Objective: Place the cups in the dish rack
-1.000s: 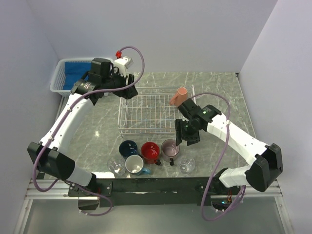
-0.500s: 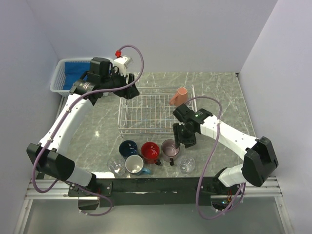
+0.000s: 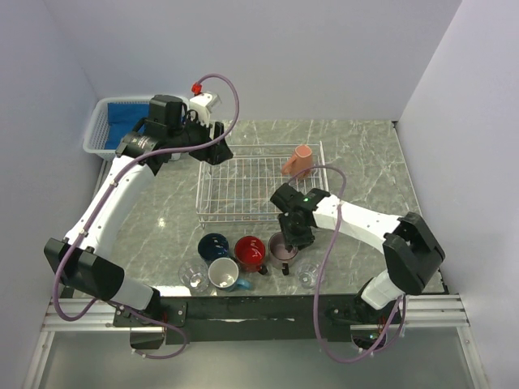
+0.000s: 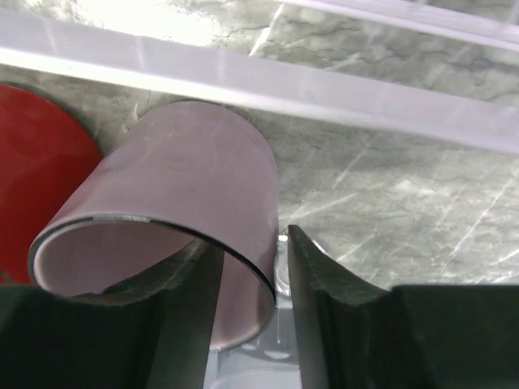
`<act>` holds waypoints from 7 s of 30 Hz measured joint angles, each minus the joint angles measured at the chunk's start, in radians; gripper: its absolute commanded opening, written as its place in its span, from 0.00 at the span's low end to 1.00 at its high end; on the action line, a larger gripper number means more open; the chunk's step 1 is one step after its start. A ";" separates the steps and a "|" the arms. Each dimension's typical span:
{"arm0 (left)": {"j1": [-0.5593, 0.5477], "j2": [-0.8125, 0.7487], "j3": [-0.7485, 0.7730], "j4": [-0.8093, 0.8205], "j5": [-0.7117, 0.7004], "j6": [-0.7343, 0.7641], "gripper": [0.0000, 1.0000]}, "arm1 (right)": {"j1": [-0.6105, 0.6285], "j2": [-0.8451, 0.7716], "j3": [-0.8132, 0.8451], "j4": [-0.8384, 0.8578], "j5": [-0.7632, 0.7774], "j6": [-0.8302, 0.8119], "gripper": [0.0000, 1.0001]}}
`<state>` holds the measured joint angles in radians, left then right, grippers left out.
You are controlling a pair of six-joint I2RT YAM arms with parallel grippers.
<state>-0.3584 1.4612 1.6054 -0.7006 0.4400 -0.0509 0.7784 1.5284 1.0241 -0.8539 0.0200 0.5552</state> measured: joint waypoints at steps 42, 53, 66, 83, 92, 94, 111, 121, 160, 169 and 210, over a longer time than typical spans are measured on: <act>0.217 0.113 -0.211 0.996 0.946 -1.345 0.96 | -0.308 -0.150 0.636 0.236 -0.304 0.139 0.00; 0.153 0.085 -0.186 1.076 0.929 -1.418 0.96 | -0.312 0.001 0.528 0.666 -0.425 0.339 0.00; 0.152 0.101 -0.160 0.930 0.799 -1.315 0.98 | -0.280 0.062 0.509 0.838 -0.471 0.452 0.00; 0.097 0.157 -0.098 1.053 0.678 -1.524 0.51 | -0.290 0.124 0.513 1.020 -0.450 0.582 0.00; 0.102 0.157 -0.085 1.040 0.660 -1.534 0.16 | -0.282 0.175 0.521 1.128 -0.448 0.700 0.00; 0.105 0.157 -0.085 1.031 0.665 -1.552 0.10 | -0.278 0.175 0.521 1.143 -0.442 0.694 0.00; 0.187 0.169 0.046 0.651 0.702 -1.194 0.01 | -0.290 0.066 0.380 1.044 -0.450 0.643 0.67; 0.204 0.229 0.185 0.343 0.616 -0.817 0.01 | -0.393 -0.114 0.309 0.815 -0.499 0.526 0.66; -0.167 0.715 0.248 0.041 -0.134 0.067 0.01 | -0.663 -0.574 0.133 0.576 -0.546 0.443 0.45; -0.192 0.749 0.294 0.050 -0.150 0.066 0.01 | -0.670 -0.576 0.133 0.568 -0.560 0.440 0.43; -0.223 0.704 0.238 0.079 -0.152 0.094 0.74 | -0.707 -0.592 0.107 0.476 -0.608 0.381 0.55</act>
<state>-0.5812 2.1654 1.8439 -0.6216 0.2878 0.0429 0.0711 0.9367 1.1309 -0.3779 -0.5884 0.9360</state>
